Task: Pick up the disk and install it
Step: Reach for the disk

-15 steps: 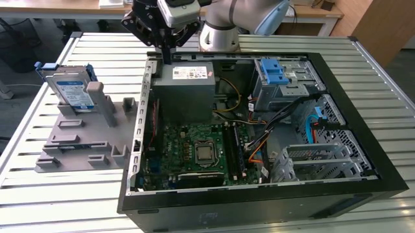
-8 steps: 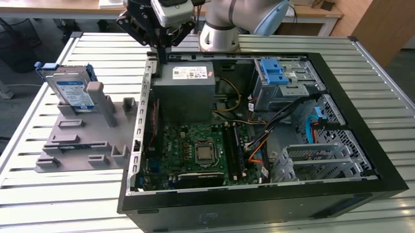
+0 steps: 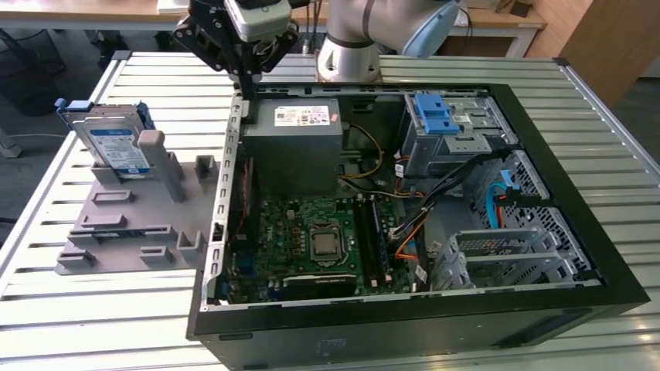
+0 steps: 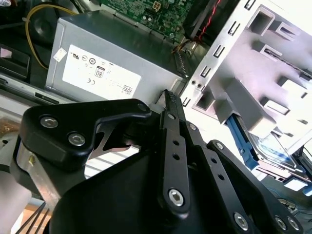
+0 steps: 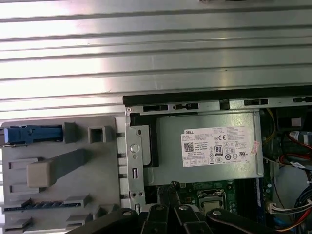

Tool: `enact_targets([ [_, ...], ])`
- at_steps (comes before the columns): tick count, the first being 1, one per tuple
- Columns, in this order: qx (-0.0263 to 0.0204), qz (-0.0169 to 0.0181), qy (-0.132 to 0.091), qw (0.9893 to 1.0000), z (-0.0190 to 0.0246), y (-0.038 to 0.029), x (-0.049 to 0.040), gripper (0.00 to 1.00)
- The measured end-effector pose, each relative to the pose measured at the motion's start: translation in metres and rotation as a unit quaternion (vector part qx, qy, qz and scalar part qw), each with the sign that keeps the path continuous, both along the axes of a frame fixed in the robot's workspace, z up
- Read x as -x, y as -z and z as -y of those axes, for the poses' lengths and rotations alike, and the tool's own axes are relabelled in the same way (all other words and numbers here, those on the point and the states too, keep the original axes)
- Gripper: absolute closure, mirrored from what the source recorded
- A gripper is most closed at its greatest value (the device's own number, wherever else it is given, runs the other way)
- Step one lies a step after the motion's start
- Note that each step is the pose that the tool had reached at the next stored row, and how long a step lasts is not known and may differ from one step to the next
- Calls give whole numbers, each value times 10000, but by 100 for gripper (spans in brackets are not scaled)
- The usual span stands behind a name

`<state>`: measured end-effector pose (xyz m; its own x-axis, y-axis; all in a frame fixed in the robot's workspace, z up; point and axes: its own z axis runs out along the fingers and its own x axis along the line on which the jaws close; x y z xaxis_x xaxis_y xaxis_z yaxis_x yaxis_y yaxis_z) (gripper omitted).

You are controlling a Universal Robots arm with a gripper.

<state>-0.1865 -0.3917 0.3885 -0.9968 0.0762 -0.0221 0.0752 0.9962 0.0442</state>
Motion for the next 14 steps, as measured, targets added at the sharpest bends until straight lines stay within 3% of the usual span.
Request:
enact_targets([
  [14,0,0,0,10000,-99,18,266,89],
])
